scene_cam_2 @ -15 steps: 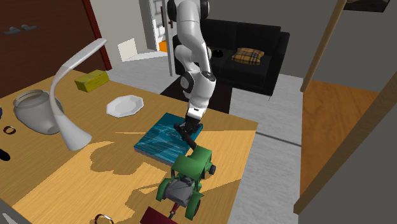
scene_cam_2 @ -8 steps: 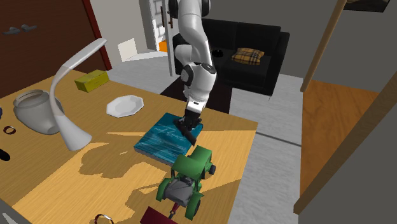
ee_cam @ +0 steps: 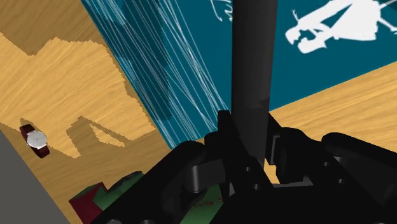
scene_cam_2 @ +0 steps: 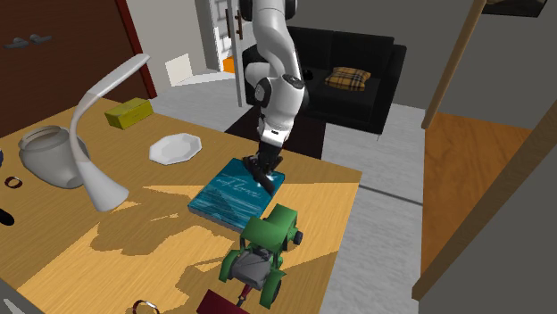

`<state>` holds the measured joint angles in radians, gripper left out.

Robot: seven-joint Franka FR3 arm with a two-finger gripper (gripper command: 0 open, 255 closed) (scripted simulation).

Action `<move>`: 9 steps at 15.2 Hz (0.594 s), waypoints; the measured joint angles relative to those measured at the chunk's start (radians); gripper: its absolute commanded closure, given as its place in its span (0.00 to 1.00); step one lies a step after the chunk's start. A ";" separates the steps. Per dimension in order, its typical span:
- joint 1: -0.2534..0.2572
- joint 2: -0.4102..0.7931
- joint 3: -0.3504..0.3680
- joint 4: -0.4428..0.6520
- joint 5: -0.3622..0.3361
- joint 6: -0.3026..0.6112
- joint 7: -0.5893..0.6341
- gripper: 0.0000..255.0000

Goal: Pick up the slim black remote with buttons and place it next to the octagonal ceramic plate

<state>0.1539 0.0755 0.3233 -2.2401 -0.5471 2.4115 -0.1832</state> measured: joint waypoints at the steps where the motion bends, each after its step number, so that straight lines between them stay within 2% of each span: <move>1: -0.001 -0.007 0.001 0.005 0.009 -0.010 -0.010 1.00; 6: 0.000 -0.042 0.006 0.029 0.054 -0.058 -0.054 1.00; 9: -0.019 -0.106 -0.011 -0.041 0.079 -0.031 -0.099 1.00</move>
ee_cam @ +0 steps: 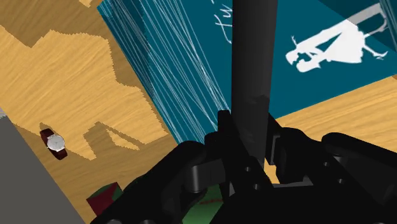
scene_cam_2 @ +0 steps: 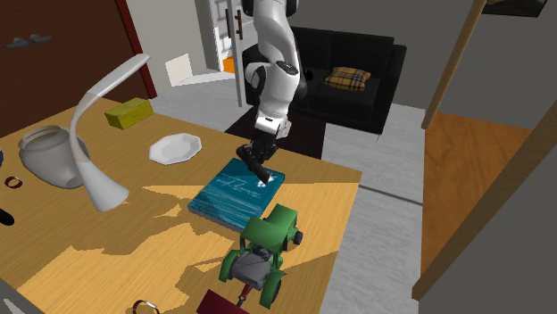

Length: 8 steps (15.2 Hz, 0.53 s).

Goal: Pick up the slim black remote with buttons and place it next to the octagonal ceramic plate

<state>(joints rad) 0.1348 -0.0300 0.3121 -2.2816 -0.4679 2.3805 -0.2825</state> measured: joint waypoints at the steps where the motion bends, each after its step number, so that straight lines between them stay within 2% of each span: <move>1: -0.007 -0.030 -0.009 -0.036 0.010 0.015 -0.019 1.00; 8: -0.064 -0.196 -0.112 -0.248 0.050 0.122 -0.184 1.00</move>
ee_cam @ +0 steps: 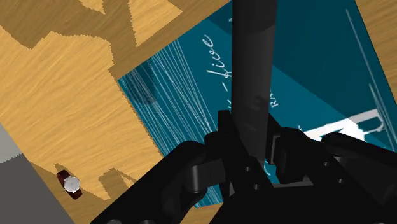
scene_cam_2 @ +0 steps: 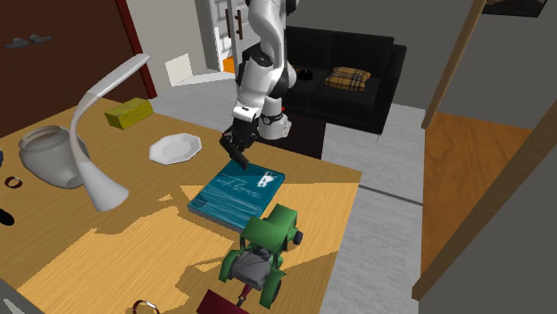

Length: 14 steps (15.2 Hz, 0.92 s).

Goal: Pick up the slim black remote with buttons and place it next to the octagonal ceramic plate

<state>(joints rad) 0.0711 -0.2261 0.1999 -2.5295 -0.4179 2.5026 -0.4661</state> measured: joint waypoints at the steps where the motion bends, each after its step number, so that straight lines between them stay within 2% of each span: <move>1: -0.006 -0.021 -0.016 -0.022 0.005 0.009 -0.024 1.00; 7: -0.057 -0.151 -0.145 -0.178 0.004 0.080 -0.191 1.00; 14: -0.131 -0.246 -0.306 -0.280 -0.029 0.133 -0.385 1.00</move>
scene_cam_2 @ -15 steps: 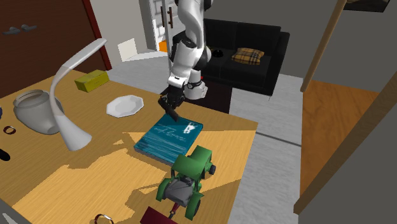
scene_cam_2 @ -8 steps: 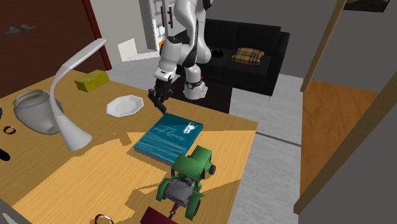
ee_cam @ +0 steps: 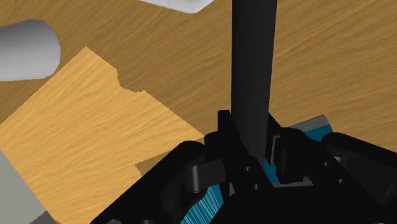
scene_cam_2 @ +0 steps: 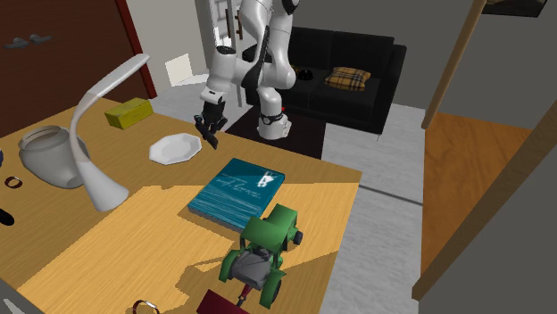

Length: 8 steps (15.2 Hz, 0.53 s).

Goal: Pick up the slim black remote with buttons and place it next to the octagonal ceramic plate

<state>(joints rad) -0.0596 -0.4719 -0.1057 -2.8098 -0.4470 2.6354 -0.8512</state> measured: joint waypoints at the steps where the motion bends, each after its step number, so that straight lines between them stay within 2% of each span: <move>1: -0.014 -0.016 -0.033 -0.010 -0.005 0.001 -0.039 1.00; 8: -0.096 -0.038 -0.215 -0.037 -0.049 0.049 -0.253 1.00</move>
<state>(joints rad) -0.1556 -0.5097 -0.3205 -2.8471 -0.4961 2.6845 -1.1040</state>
